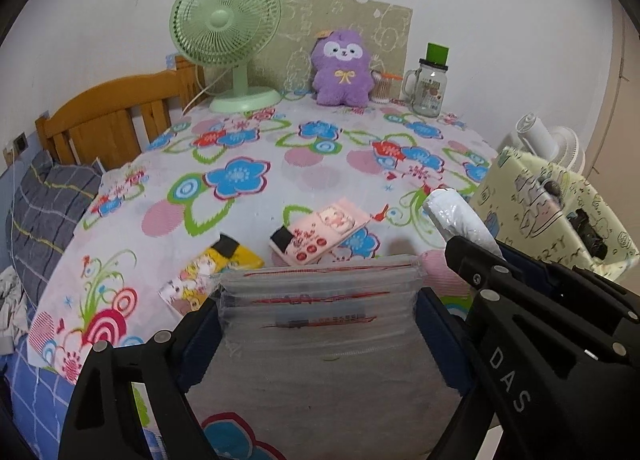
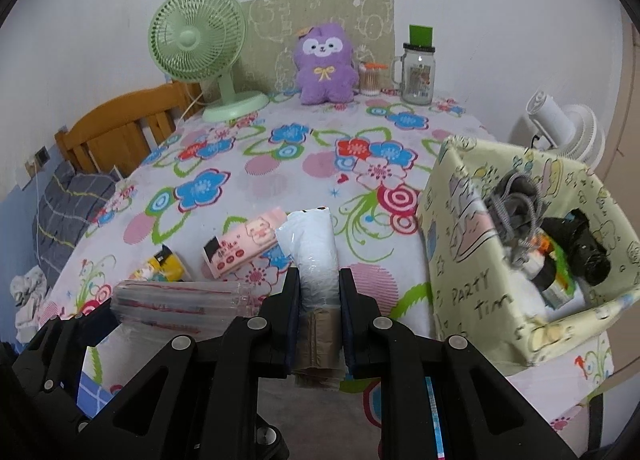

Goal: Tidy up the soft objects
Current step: 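Carry the white roll and clear zip bags with both tools over the yellow-green box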

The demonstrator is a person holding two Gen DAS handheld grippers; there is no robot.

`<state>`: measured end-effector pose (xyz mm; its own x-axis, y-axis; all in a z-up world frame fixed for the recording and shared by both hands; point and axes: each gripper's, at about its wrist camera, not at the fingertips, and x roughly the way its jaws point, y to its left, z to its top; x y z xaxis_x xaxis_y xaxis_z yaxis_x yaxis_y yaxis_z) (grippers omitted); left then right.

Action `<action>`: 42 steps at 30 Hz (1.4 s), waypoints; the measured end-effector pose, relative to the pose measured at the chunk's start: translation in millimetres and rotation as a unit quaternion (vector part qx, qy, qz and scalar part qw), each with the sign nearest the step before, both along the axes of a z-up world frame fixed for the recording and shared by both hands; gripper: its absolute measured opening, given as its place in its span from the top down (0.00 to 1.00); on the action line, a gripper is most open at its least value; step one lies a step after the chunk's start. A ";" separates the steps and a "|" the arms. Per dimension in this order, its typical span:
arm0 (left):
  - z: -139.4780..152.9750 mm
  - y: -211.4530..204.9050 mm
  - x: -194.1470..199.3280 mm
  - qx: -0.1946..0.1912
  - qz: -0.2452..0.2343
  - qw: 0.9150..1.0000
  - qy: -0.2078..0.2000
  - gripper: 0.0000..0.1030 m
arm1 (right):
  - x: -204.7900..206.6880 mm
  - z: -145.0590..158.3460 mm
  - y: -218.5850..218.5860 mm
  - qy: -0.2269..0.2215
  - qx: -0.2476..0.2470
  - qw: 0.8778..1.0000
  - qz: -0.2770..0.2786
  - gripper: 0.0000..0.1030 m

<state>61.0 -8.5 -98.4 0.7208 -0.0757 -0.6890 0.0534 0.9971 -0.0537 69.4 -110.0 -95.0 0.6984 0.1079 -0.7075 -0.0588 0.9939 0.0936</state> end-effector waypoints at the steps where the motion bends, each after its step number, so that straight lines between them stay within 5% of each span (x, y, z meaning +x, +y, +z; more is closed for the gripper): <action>1: 3.2 -0.2 -0.4 0.001 -0.001 1.000 -0.002 0.12 | -0.8 3.7 -0.1 -0.003 -0.001 1.000 -0.002 0.80; 23: 79.0 -20.8 -5.8 0.013 -0.044 0.996 -0.070 0.12 | -12.7 81.0 -19.9 -0.061 0.000 0.998 -0.022 0.80; 42: 84.7 -88.3 10.7 0.002 -0.084 0.993 -0.083 0.12 | -5.0 88.7 -87.2 -0.078 -0.005 0.996 -0.052 0.80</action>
<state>71.7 -96.8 -13.8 0.8022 -0.2017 -0.5619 0.2260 0.9738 -0.0269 64.4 -197.1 -6.2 0.8072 0.0237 -0.5899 0.0306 0.9962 0.0820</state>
